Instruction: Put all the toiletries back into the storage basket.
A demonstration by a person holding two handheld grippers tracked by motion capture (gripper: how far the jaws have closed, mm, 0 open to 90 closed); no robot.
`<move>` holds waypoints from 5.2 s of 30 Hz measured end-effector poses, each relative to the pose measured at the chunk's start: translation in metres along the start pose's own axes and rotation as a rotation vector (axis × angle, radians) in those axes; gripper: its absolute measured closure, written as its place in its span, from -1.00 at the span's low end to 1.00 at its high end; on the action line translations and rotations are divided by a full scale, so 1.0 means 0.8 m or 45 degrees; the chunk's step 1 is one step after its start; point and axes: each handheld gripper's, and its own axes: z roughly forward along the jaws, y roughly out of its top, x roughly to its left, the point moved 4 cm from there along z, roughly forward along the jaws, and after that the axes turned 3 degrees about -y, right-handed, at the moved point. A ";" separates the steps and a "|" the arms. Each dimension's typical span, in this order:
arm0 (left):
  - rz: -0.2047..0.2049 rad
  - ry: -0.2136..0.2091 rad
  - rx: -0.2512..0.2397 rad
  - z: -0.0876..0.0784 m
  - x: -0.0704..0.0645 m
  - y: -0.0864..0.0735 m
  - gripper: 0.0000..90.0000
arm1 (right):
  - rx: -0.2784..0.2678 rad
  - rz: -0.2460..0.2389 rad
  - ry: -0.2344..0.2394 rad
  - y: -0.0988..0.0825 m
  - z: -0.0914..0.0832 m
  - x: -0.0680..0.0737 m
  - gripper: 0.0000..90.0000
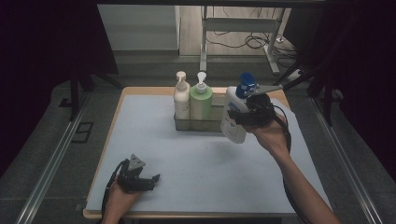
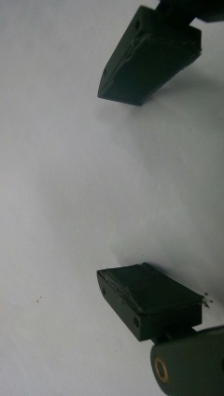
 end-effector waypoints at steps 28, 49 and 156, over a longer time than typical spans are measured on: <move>0.001 -0.002 0.001 0.000 0.000 0.000 -0.73 | -0.021 0.078 -0.114 0.036 0.033 -0.040 -0.10; 0.001 -0.002 0.001 0.000 0.001 0.000 -0.72 | -0.039 0.119 -0.188 0.054 0.081 -0.056 -0.10; 0.002 0.000 0.003 0.000 0.000 0.000 -0.72 | 0.038 0.107 -0.011 -0.047 0.095 -0.056 -0.17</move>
